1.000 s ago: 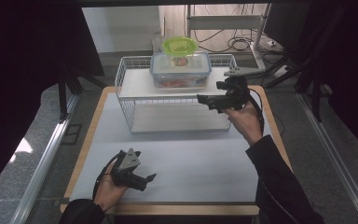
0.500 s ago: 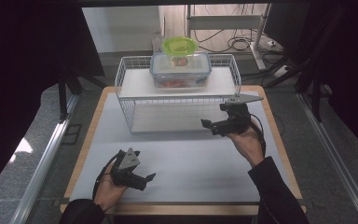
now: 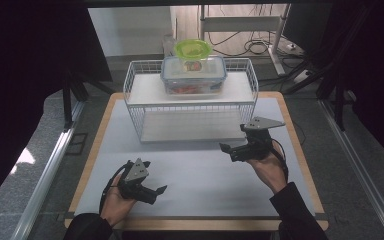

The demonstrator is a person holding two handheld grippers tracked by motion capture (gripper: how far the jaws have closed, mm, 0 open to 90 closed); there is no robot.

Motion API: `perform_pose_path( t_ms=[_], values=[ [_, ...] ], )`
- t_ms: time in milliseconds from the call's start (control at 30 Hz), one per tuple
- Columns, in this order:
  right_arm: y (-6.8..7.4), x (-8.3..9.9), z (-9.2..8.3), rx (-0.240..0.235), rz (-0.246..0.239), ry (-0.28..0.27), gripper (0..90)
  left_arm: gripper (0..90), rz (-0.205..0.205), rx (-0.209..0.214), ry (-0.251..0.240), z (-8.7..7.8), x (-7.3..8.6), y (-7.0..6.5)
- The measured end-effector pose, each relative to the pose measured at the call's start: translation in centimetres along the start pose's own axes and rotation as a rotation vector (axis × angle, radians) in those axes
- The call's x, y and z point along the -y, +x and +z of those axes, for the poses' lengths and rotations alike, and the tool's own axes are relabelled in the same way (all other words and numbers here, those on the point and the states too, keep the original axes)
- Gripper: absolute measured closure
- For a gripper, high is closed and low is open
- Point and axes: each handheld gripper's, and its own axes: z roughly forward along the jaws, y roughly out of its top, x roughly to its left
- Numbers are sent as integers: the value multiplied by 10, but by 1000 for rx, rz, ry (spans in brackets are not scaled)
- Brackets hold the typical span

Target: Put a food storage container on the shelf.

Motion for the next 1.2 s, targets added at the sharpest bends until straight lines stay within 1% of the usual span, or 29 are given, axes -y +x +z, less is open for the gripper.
perform_pose_path(
  t_ms=[33,67,100,200,233,267,333,400,467,533,600,667,700,767,1000,1100,1200],
  values=[
    [4,4,-1,1,-9,5,0,9,-1,0,2,0,0,0],
    [4,4,-1,1,-9,5,0,9,-2,0,2,0,0,0],
    [7,9,0,4,-12,16,0,9,-3,0,3,0,0,1],
    [10,13,0,7,-16,27,0,9,-4,-1,4,-1,1,1],
    [12,18,1,6,-15,38,0,9,-3,-2,4,-1,1,1],
    [12,18,1,6,-15,38,0,9,-3,-2,4,-1,1,1],
    [15,26,2,7,-17,50,0,10,-2,-3,5,-1,1,1],
    [15,28,2,9,-18,51,0,10,-5,-4,5,-1,1,1],
    [16,33,1,10,-17,51,0,10,-7,-4,7,0,1,1],
    [18,41,1,22,-17,52,19,10,-8,-4,8,0,1,1],
    [18,45,0,23,-15,51,24,11,-7,-5,7,0,1,1],
    [18,52,1,14,-7,70,24,11,-9,-6,8,0,1,2],
    [18,58,1,18,-11,84,24,12,-14,-5,6,0,2,3],
    [19,64,1,21,-17,99,23,12,-15,-5,5,0,2,3],
    [21,76,-2,34,-19,120,21,13,-14,-4,9,1,3,3],
    [21,86,-4,42,-20,136,14,13,-11,-5,10,1,3,3],
    [20,93,-4,35,-13,157,9,13,-12,-5,9,1,3,4]
  ],
)
